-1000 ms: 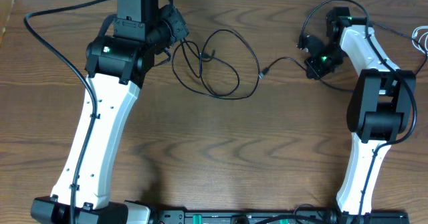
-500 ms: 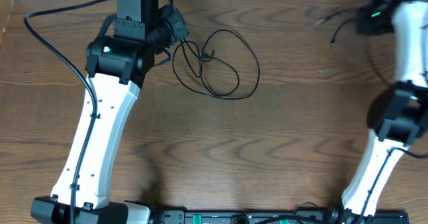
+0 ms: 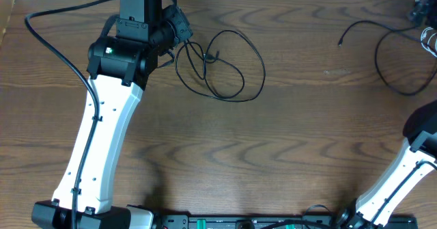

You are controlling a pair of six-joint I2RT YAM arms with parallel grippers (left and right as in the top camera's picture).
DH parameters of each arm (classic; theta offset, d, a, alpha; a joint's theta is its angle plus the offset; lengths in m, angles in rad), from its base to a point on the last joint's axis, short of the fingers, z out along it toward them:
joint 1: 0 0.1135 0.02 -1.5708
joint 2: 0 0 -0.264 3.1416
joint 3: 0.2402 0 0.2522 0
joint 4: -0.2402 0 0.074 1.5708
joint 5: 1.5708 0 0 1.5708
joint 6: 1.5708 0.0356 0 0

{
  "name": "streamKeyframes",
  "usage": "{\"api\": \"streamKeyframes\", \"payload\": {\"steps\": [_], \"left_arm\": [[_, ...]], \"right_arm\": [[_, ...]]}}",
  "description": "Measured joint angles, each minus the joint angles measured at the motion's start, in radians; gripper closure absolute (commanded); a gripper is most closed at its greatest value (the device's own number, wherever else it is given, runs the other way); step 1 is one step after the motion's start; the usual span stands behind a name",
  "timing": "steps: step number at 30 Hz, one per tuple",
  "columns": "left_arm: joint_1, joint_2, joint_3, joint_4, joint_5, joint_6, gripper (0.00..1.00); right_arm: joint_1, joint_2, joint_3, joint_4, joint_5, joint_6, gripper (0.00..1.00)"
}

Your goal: Untangle cables

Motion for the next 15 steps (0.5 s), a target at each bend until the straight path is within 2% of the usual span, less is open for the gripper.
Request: {"api": "streamKeyframes", "payload": {"steps": [6,15], "left_arm": [[0.0,0.0,0.0,-0.009,0.0,0.0,0.92],[0.0,0.0,0.0,-0.024,0.016,-0.005,0.92]], "right_arm": [[0.106,0.0,0.0,0.017,-0.142,0.0,0.01],[0.27,0.0,0.0,0.045,-0.171,0.0,0.01]]}}
